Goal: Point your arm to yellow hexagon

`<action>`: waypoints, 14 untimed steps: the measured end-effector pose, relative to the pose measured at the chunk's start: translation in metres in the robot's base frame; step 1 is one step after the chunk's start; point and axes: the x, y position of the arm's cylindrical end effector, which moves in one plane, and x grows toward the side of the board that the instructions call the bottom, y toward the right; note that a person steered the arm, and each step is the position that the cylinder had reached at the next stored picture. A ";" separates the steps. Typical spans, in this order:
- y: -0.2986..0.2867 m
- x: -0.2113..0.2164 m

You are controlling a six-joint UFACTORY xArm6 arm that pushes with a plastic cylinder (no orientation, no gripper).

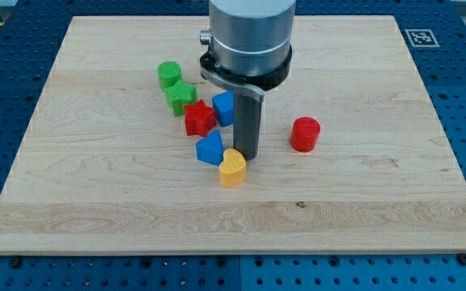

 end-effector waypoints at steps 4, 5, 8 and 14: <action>0.053 -0.053; 0.056 -0.081; 0.031 -0.120; -0.014 -0.227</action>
